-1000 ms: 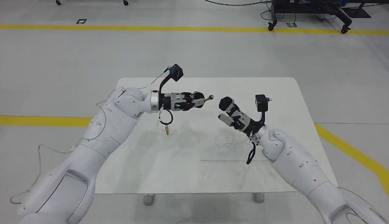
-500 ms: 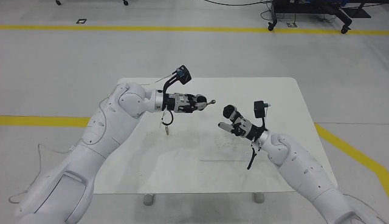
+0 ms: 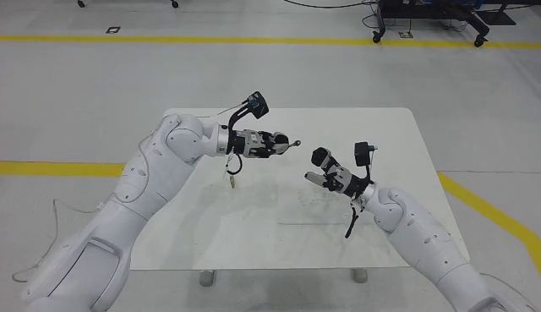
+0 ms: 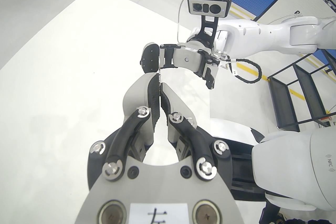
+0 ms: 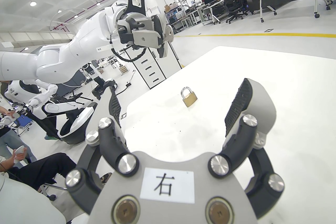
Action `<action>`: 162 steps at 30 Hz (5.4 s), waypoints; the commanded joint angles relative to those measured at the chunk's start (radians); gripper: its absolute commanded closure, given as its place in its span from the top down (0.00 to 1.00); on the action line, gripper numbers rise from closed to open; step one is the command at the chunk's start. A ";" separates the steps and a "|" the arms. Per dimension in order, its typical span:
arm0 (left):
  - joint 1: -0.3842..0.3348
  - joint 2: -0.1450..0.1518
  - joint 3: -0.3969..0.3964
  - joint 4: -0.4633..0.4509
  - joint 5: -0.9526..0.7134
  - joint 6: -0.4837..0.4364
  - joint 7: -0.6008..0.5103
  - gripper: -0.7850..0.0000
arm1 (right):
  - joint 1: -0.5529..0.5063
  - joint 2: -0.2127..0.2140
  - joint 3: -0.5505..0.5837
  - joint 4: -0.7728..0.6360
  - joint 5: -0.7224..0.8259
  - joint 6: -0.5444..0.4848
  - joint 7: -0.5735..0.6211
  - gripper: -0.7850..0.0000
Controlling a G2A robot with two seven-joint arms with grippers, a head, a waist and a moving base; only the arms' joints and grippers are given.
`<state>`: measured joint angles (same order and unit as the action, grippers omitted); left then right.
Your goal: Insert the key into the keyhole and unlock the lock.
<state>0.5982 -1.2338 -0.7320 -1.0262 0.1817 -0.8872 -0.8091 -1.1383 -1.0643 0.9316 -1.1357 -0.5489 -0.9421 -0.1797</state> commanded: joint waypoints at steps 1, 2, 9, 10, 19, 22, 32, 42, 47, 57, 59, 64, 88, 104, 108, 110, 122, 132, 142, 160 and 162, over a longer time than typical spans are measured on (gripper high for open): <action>0.003 0.001 0.004 -0.012 0.017 0.019 -0.008 0.00 | -0.001 0.005 0.026 0.010 -0.016 0.054 0.008 1.00; 0.001 0.002 0.006 -0.013 0.020 0.019 -0.024 0.00 | -0.004 0.008 0.039 0.009 -0.034 0.084 0.018 1.00; -0.023 0.011 0.039 -0.056 0.088 0.065 -0.183 0.00 | -0.007 0.034 0.096 -0.015 -0.068 0.077 0.209 1.00; -0.023 0.012 0.042 -0.064 0.098 0.076 -0.194 0.00 | -0.010 0.037 0.103 -0.031 -0.075 0.083 0.230 0.83; -0.036 -0.005 0.115 -0.091 0.100 0.098 -0.221 0.00 | -0.018 0.039 0.096 -0.116 -0.043 0.079 0.361 0.74; -0.050 -0.011 0.137 -0.081 0.089 0.095 -0.219 0.00 | -0.012 0.037 0.088 -0.117 -0.031 0.058 0.385 0.60; -0.087 -0.024 0.200 -0.050 0.050 0.081 -0.205 0.00 | 0.000 0.031 0.076 -0.118 -0.023 0.020 0.410 0.45; -0.110 -0.030 0.231 -0.014 0.026 0.057 -0.180 0.00 | 0.002 0.028 0.072 -0.113 -0.021 -0.023 0.420 0.00; -0.116 -0.032 0.242 -0.006 0.018 0.051 -0.175 0.00 | 0.002 0.027 0.071 -0.107 -0.008 -0.062 0.417 0.00; -0.129 -0.009 0.202 0.045 -0.033 -0.008 -0.116 1.00 | -0.028 0.039 0.093 -0.110 -0.009 -0.070 0.383 0.00; -0.125 0.008 0.170 0.050 -0.028 -0.023 -0.099 1.00 | -0.042 0.043 0.108 -0.101 -0.016 -0.070 0.358 0.00; -0.081 0.073 0.055 -0.007 0.042 0.002 -0.061 1.00 | -0.094 0.060 0.164 -0.081 -0.029 -0.070 0.274 0.00; 0.221 0.130 0.015 -0.438 0.714 0.970 -0.284 0.94 | -0.133 0.071 0.204 -0.078 -0.034 -0.070 0.205 0.00; 0.193 0.067 0.044 -0.278 0.642 1.070 -0.245 0.55 | -0.133 0.071 0.204 -0.078 -0.034 -0.070 0.205 0.00; 0.195 0.059 0.042 -0.262 0.640 1.082 -0.244 0.44 | -0.133 0.071 0.204 -0.078 -0.034 -0.070 0.205 0.00; 0.199 0.057 0.040 -0.260 0.644 1.088 -0.245 0.39 | -0.133 0.071 0.204 -0.078 -0.034 -0.070 0.205 0.00; 0.222 0.056 0.016 -0.295 0.698 1.113 -0.294 0.00 | -0.133 0.071 0.204 -0.078 -0.034 -0.070 0.205 0.00; 0.228 0.052 0.001 -0.310 0.713 1.061 -0.321 0.00 | -0.133 0.071 0.204 -0.078 -0.034 -0.070 0.205 0.00; 0.223 0.044 -0.007 -0.295 0.686 0.962 -0.347 0.00 | -0.133 0.071 0.204 -0.078 -0.034 -0.070 0.205 0.00; 0.257 0.049 -0.051 -0.345 0.717 0.944 -0.385 0.23 | -0.133 0.071 0.204 -0.078 -0.034 -0.070 0.205 0.00; 0.261 0.050 -0.055 -0.351 0.720 0.944 -0.387 0.16 | -0.133 0.071 0.204 -0.078 -0.034 -0.070 0.205 0.00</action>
<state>0.8574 -1.1843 -0.7861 -1.3752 0.9006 0.0567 -1.1950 -1.2717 -0.9931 1.1354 -1.2140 -0.5834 -1.0123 0.0256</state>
